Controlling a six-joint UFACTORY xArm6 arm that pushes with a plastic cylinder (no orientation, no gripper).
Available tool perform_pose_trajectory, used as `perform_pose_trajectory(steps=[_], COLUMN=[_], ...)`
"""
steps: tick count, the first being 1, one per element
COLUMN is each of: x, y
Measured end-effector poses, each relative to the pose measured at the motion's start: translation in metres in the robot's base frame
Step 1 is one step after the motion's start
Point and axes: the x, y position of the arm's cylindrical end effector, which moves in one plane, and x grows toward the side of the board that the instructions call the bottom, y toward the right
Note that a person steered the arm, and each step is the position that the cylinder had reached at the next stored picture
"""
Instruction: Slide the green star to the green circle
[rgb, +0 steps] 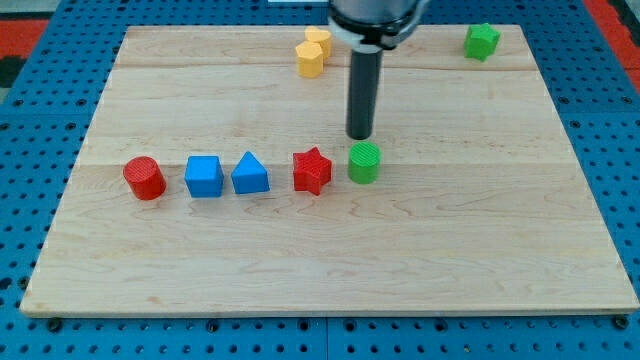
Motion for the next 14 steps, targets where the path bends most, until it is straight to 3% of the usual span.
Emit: perform_pose_trajectory(steps=[2, 3, 5, 6, 7, 10, 11, 12, 13, 14], x=[0.013, -0.018, -0.136, -0.196, -0.214, -0.184, -0.148, -0.084, -0.081, -0.141], y=[0.017, 0.030, 0.048, 0.093, 0.144, 0.206, 0.153, 0.090, 0.078, 0.084])
